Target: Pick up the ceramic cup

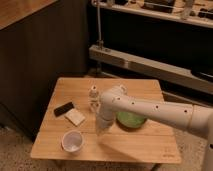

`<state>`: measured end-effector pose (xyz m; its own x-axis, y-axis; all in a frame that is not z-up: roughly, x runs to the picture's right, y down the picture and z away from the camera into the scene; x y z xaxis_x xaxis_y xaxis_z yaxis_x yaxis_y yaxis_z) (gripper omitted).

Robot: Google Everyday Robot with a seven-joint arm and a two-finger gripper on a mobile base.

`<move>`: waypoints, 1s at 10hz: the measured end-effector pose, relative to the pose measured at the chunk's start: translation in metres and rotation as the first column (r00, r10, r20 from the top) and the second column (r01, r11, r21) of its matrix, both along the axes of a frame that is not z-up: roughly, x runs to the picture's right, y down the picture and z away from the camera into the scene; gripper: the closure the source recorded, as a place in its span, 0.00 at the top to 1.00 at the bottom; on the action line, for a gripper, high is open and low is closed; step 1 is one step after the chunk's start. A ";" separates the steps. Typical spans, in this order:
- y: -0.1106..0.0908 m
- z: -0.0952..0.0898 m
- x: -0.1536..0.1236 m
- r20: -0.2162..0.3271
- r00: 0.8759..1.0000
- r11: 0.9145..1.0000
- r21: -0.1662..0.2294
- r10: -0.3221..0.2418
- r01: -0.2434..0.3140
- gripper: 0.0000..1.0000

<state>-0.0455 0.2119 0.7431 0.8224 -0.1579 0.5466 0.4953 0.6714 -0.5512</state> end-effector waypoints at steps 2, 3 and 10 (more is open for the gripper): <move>-0.005 -0.013 -0.023 0.015 0.999 1.000 0.004 -0.030 0.030 0.66; -0.004 -0.017 -0.026 0.017 0.999 0.999 -0.003 -0.044 0.044 0.66; 0.002 -0.014 -0.038 0.036 0.998 0.998 -0.007 -0.061 0.061 0.66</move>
